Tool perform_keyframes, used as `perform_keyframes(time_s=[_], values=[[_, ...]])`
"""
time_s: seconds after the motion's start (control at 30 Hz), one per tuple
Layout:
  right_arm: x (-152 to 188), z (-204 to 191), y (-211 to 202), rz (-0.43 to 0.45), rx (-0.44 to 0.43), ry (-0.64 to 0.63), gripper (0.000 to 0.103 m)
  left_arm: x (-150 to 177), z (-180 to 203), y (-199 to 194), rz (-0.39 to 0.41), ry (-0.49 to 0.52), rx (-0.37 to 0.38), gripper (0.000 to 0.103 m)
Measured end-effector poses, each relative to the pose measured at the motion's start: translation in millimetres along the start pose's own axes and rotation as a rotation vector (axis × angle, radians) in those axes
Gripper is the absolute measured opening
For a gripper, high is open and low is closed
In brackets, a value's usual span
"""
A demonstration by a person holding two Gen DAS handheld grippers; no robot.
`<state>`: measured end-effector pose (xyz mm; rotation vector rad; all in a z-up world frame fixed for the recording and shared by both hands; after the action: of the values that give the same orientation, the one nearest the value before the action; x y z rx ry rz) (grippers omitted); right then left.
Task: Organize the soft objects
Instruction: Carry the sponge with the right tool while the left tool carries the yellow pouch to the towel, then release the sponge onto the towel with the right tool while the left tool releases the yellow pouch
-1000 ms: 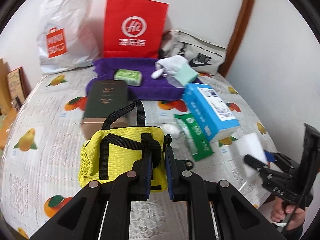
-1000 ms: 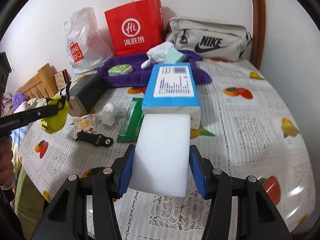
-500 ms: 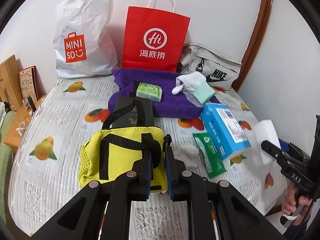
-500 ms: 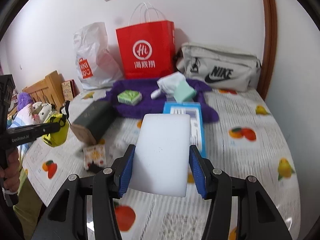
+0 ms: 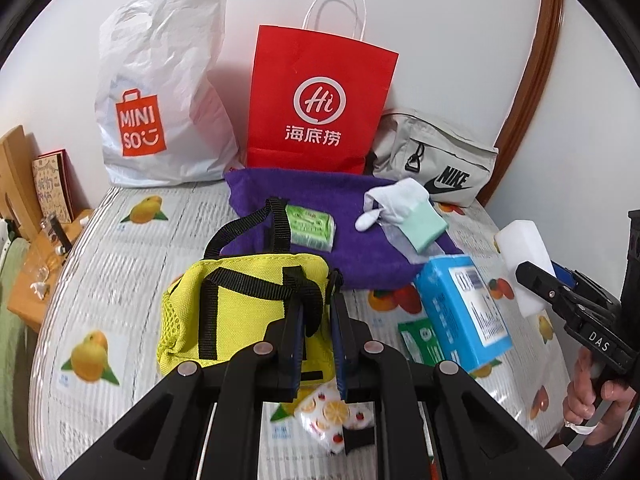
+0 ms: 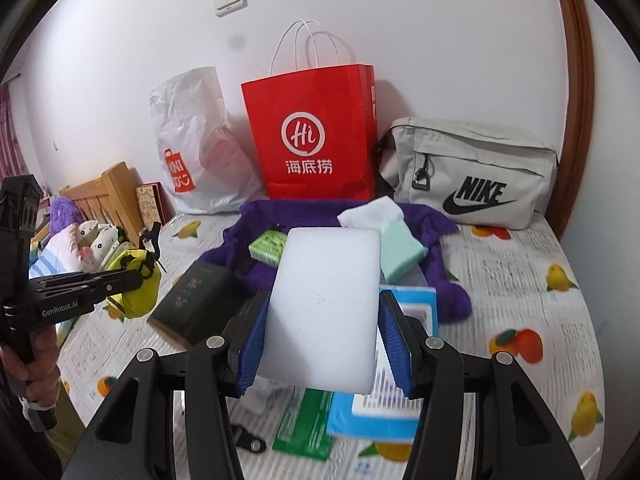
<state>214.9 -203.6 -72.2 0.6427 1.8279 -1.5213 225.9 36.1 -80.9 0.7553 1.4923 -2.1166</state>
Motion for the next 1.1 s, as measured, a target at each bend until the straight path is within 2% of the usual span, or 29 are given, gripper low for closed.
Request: perform_keyframes(time_s=[0.63,1.1], values=[[-48,10,75,-0.039,0.006,-0.029,0.053,-57,-18,55,-0.006,-0.006,-0.021,0.013],[-53,14,146,-0.15,-0.031,-0.037,0.053,-84,-34,89,-0.008,-0.017,-0.018,0.013]])
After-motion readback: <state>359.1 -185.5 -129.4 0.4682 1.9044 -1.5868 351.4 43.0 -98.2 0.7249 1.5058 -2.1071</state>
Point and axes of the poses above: each gripper's, at about its wrist camera, not at the fingertips, and y roughly the way its jaws point, z to its right, x to its underside, the point moved 5 cm from there along y, roughly the way its jaws point, and after that the axes turned 6 degrees about x, right-handed, at the moved point
